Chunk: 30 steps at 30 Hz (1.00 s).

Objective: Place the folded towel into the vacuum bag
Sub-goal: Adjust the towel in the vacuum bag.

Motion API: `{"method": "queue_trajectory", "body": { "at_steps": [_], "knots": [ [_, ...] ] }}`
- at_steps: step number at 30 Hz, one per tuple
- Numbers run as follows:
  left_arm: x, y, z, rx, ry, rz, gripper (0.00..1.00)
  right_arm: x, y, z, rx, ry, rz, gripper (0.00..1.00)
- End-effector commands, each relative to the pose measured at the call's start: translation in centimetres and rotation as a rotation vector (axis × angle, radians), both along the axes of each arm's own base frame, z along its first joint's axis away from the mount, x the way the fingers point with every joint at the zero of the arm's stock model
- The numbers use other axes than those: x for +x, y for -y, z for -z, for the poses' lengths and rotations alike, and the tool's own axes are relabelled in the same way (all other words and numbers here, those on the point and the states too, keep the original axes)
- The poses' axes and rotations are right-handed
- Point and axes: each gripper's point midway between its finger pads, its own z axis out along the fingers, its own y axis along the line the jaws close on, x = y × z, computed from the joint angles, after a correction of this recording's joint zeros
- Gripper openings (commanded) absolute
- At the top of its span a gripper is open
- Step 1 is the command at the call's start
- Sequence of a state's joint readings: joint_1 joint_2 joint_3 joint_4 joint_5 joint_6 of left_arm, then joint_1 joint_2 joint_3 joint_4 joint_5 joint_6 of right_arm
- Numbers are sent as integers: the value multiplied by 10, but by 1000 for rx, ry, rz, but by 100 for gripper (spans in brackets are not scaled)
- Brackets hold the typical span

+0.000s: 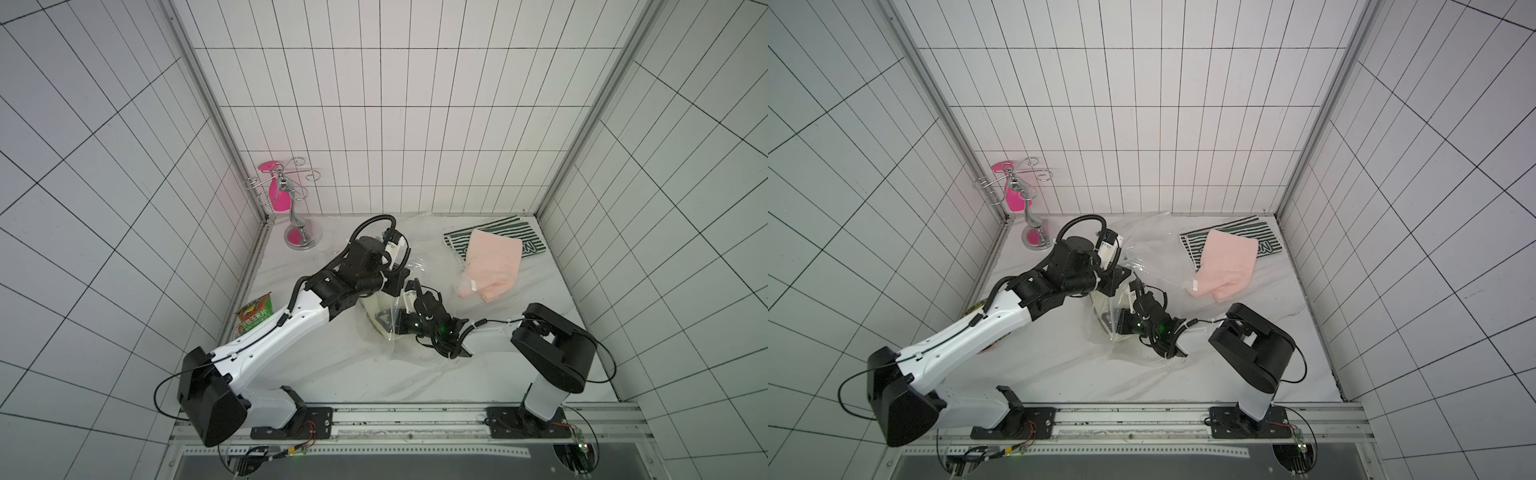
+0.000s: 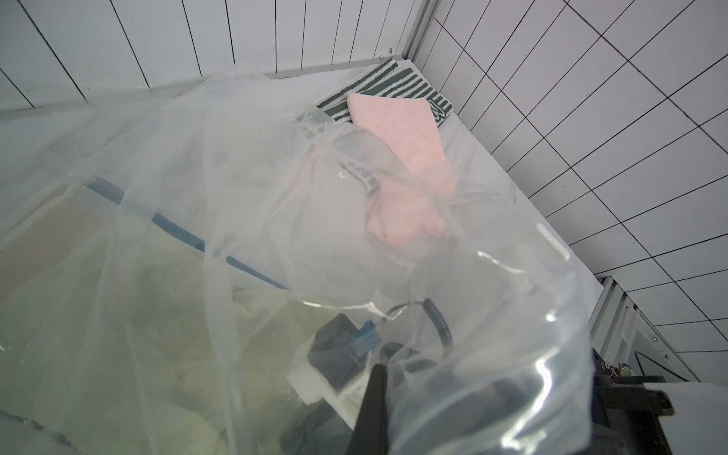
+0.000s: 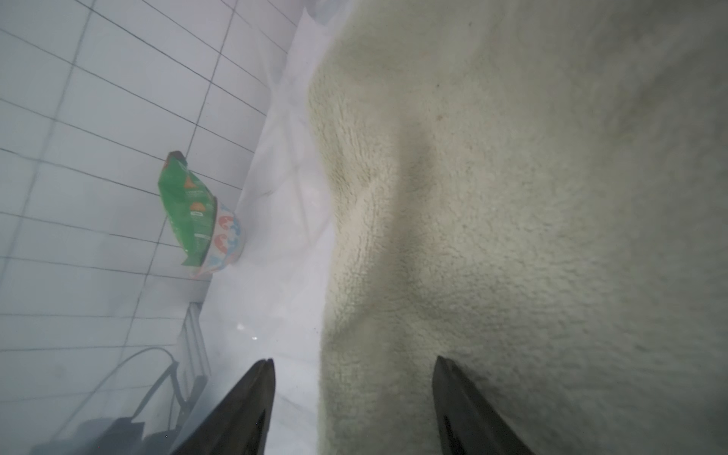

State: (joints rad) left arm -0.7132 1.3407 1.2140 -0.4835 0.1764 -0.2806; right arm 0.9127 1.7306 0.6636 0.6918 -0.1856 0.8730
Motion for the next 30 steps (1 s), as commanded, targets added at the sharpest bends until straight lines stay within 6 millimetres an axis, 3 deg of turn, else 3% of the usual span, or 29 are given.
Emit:
{"method": "queue_trajectory", "body": {
  "at_steps": [1,4,8,12,17,22,26,30],
  "knots": [
    [9,-2,-9,15,29,-18,0,-7,20,16,-33,-8,71,67],
    [8,-3,-1,38,8,-21,0,-13,24,-5,-130,129,58,67],
    [8,-2,12,65,-25,-15,2,-22,23,-52,-310,431,35,69],
    [8,-1,4,46,-15,-12,2,-26,36,-67,-338,483,57,69],
    [3,0,0,33,-21,8,4,-25,71,-70,-407,403,144,69],
    [-12,9,9,25,-64,53,7,-33,112,-85,-296,250,272,67],
    [-22,19,23,35,-88,71,7,-40,104,-70,-113,78,324,55],
    [-30,24,28,40,-110,89,8,-36,100,-50,-60,2,404,52]
  ]
}}
